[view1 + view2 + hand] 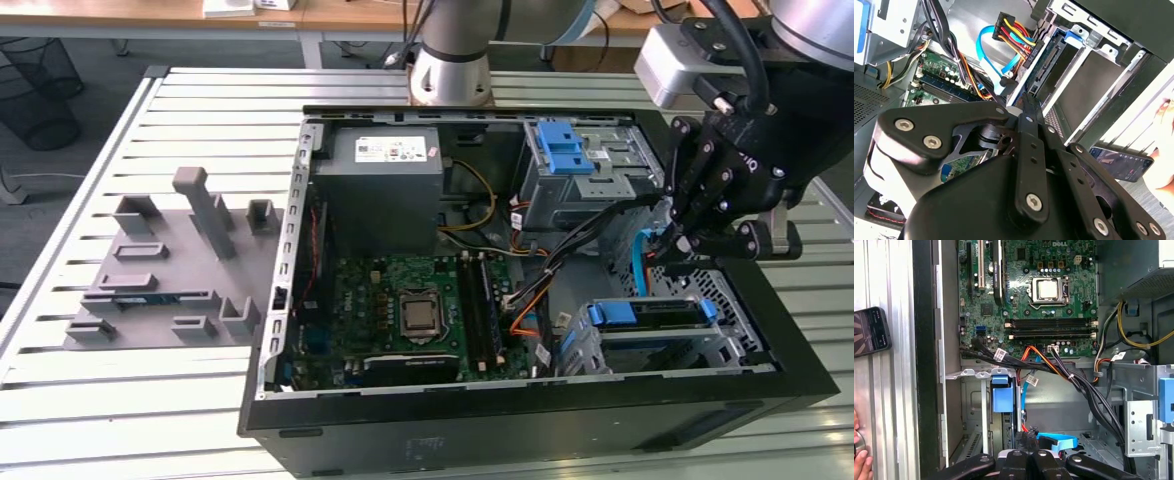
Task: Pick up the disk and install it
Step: 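Insert the first disk wire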
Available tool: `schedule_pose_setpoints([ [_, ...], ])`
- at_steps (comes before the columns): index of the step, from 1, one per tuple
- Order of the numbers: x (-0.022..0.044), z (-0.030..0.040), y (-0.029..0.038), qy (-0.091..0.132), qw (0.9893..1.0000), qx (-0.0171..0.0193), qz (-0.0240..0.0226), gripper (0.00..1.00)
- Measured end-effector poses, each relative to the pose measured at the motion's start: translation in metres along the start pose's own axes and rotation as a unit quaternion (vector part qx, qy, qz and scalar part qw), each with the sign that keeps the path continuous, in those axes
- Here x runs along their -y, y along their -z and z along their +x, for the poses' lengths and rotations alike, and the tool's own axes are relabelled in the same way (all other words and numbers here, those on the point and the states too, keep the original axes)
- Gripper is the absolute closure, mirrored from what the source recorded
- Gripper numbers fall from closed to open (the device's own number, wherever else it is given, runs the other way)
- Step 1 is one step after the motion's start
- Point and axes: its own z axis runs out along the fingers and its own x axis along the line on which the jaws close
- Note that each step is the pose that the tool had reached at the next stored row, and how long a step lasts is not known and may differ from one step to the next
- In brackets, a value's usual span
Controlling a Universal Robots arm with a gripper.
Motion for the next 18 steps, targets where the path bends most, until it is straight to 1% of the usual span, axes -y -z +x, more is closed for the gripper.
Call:
schedule_pose_setpoints([
  [5, 0.0, 0.0, -0.0003, 0.0, 1.0, 0.0001, 0.0002, 0.89],
  [8, 0.0002, 0.0, -0.0018, 0.0, 1.0, 0.0, 0.0004, 0.89],
  [10, 0.0022, -0.0002, -0.0036, 0.0, 1.0, 0.0001, 0.0004, 0.89],
  [15, 0.0098, -0.0009, -0.0067, 0.0, 1.0, 0.0, 0.0004, 0.89],
  [18, 0.0109, -0.001, -0.0093, 0.0, 1.0, 0.0001, 0.0016, 0.89],
])
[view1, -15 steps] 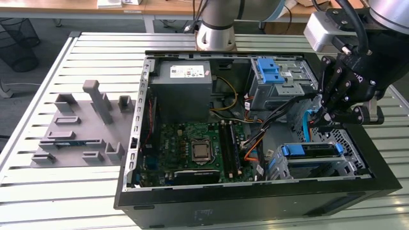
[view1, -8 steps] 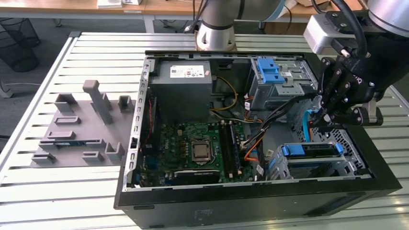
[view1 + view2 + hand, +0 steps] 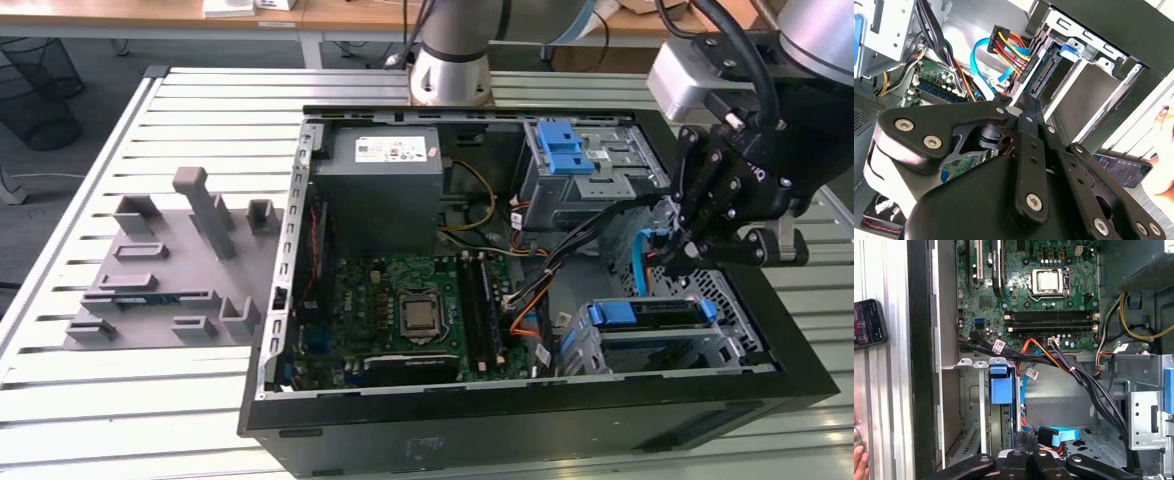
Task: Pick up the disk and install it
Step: 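Insert the first disk wire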
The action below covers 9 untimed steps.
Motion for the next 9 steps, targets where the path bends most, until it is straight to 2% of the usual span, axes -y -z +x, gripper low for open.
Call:
schedule_pose_setpoints([
  [9, 0.0015, -0.0012, -0.0031, 0.0, 1.0, 0.0, 0.0018, 0.89],
])
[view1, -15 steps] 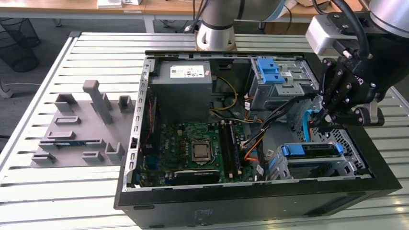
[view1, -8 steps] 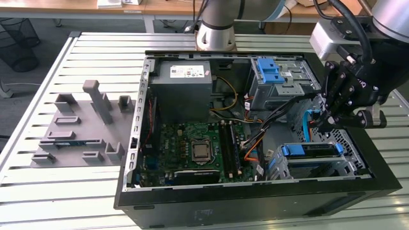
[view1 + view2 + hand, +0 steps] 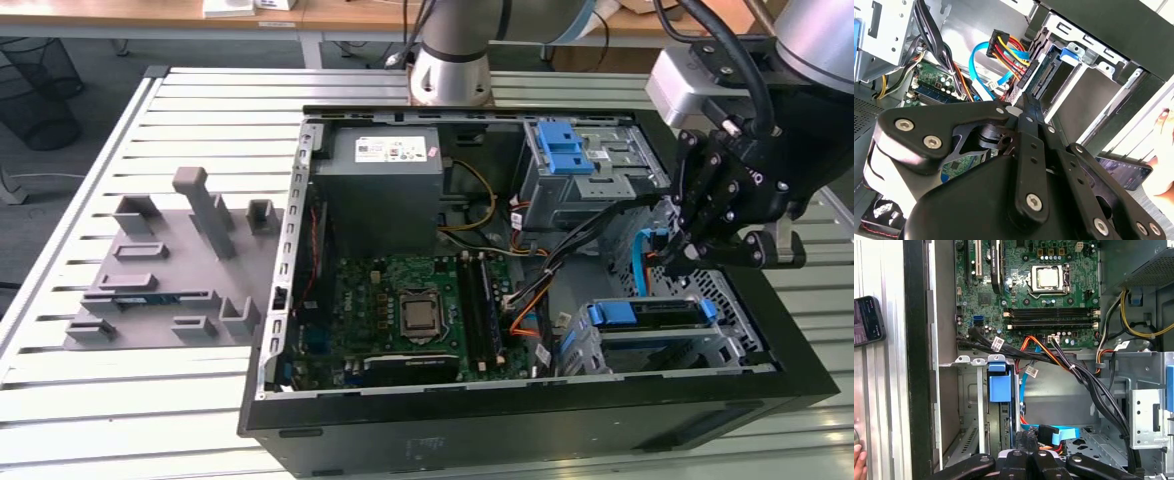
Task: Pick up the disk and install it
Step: 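Insert the first disk wire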
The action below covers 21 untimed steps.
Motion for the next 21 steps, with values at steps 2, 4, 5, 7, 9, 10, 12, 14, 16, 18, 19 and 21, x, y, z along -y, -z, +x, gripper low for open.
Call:
schedule_pose_setpoints([
  [2, 0.0, 0.0, -0.0001, 0.0, 1.0, 0.0, 0.0, 0.89],
  [4, 0.0, 0.0, -0.0002, 0.0, 1.0, 0.0001, 0.0, 0.89],
  [5, 0.0, 0.0, -0.0005, 0.0, 1.0, 0.0001, 0.0, 0.89],
  [7, 0.0002, 0.0, -0.0014, 0.0, 1.0, 0.0002, 0.0009, 0.89],
  [9, 0.0009, -0.0003, -0.0029, 0.0, 1.0, 0.0001, 0.002, 0.89],
  [10, 0.0015, -0.0006, -0.0037, 0.0, 1.0, 0.0001, 0.0025, 0.89],
  [12, 0.0034, -0.0014, -0.0051, 0.0, 1.0, 0.0, 0.0031, 0.89],
  [14, 0.0045, -0.0024, -0.0061, 0.0, 1.0, 0.0, 0.0035, 0.82],
  [16, 0.0046, -0.0033, -0.0069, 0.0, 1.0, 0.0001, 0.0036, 0.82],
  [18, 0.0048, -0.0041, -0.0079, 0.0, 1.0, 0.0002, 0.0036, 0.82],
  [19, 0.0049, -0.0043, -0.0085, 0.0, 1.0, 0.0002, 0.0036, 0.82],
  [21, 0.0053, -0.005, -0.0093, 0.0, 1.0, 0.0001, 0.0037, 0.82],
])
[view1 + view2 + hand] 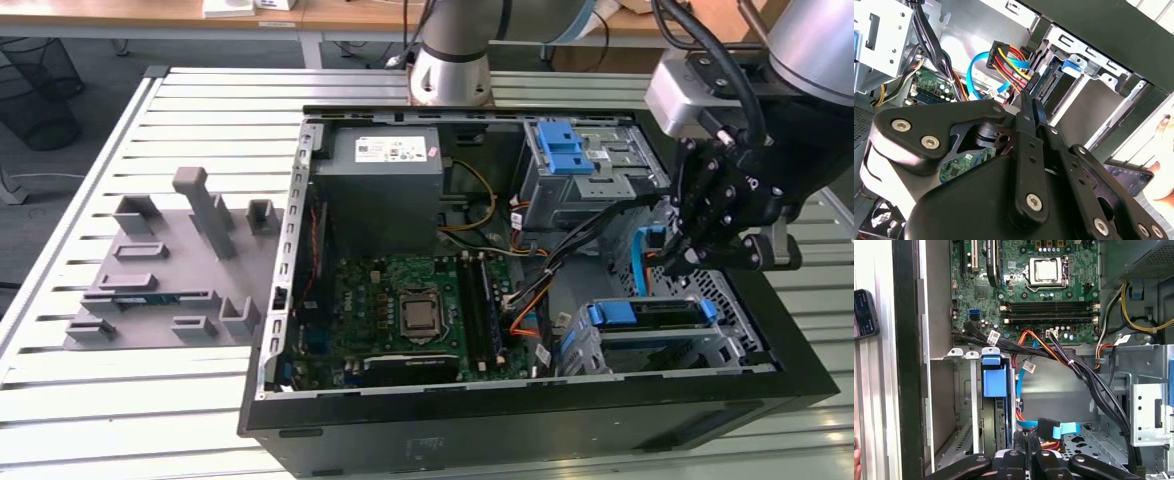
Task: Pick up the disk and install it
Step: 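Insert the first disk wire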
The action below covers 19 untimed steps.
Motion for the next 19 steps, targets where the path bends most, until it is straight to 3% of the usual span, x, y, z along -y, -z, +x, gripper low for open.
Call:
schedule_pose_setpoints([
  [4, 0.0006, -0.0012, -0.0011, 0.0, 1.0, 0.0, 0.0, 0.81],
  [5, 0.0008, -0.0016, -0.0013, 0.0, 1.0, 0.0, 0.0, 0.75],
  [19, 0.0016, -0.0031, -0.0078, 0.0, 1.0, 0.0, 0.0018, 0.76],
])
